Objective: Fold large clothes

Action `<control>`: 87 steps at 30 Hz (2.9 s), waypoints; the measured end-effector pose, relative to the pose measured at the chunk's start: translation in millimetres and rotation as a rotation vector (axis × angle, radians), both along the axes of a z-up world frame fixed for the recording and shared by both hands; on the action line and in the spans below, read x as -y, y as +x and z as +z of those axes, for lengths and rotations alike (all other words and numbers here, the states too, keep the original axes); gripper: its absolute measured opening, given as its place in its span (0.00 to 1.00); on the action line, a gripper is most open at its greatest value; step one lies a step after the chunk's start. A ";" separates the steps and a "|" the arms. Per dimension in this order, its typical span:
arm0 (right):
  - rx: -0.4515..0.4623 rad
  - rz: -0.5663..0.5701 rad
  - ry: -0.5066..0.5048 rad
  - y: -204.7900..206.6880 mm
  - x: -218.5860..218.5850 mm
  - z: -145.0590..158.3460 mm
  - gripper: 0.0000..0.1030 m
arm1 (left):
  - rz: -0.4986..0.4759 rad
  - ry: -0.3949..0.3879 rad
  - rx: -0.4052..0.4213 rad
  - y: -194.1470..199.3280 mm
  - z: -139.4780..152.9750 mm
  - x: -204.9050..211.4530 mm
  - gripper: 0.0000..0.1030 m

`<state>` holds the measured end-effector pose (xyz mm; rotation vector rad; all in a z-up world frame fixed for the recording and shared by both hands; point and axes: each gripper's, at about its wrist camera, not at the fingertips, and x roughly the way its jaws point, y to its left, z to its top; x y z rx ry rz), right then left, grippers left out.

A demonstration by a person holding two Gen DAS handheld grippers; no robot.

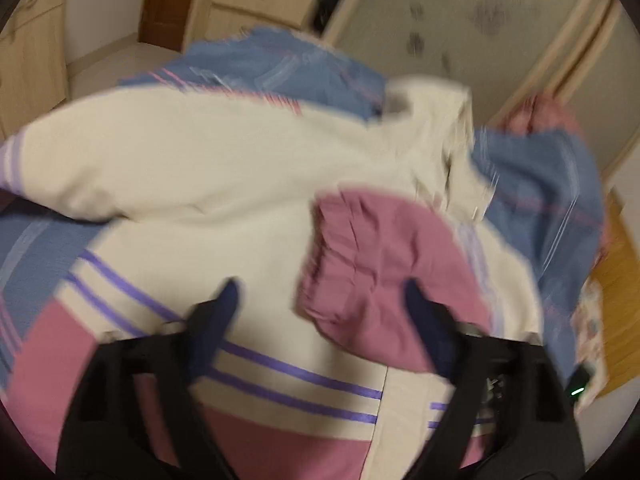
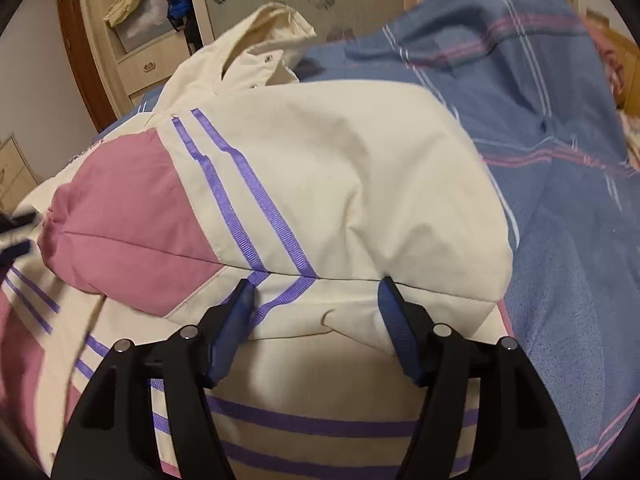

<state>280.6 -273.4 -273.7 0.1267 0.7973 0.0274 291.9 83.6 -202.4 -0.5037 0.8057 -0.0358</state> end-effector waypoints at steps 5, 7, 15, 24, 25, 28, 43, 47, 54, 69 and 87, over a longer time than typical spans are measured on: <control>0.026 0.118 0.158 -2.8 7.9 -0.2 0.99 | 0.409 -0.274 0.008 -48.9 -1.9 -148.9 0.98; 0.039 0.121 0.156 -5.3 6.9 1.3 0.99 | 0.558 -0.359 -0.047 -64.8 -19.8 -195.6 0.98; 0.090 0.119 0.230 -13.5 17.8 1.9 0.99 | 0.592 -0.445 -0.153 -42.6 -74.0 -261.4 0.98; 0.105 0.120 0.255 -16.5 20.8 0.5 0.99 | 0.556 -0.669 -0.010 0.7 -77.9 -272.4 0.09; 0.104 0.120 0.252 -16.1 21.2 0.6 0.99 | 0.543 -0.623 0.031 1.6 -61.3 -265.9 0.09; 0.105 0.120 0.247 -16.2 21.4 0.7 0.99 | 0.422 -0.484 0.190 -0.6 1.3 -223.9 0.09; 0.118 0.125 0.309 -17.6 29.4 1.4 0.99 | -0.565 0.456 0.112 -2.6 20.0 188.8 0.60; 0.120 0.127 0.320 -17.2 31.3 1.3 0.99 | -0.515 0.462 0.165 -24.2 26.5 188.9 0.65; 0.119 0.131 0.348 -16.7 35.3 1.1 0.99 | -0.430 0.545 0.200 -72.2 29.1 178.3 0.67; 0.186 0.433 -0.096 -117.3 -119.0 221.3 0.99 | -0.457 1.164 0.049 -55.2 -67.2 269.7 0.67; 0.130 0.428 -0.037 -52.9 -164.6 242.5 0.12 | -0.380 1.146 0.023 -58.7 -63.8 238.0 0.87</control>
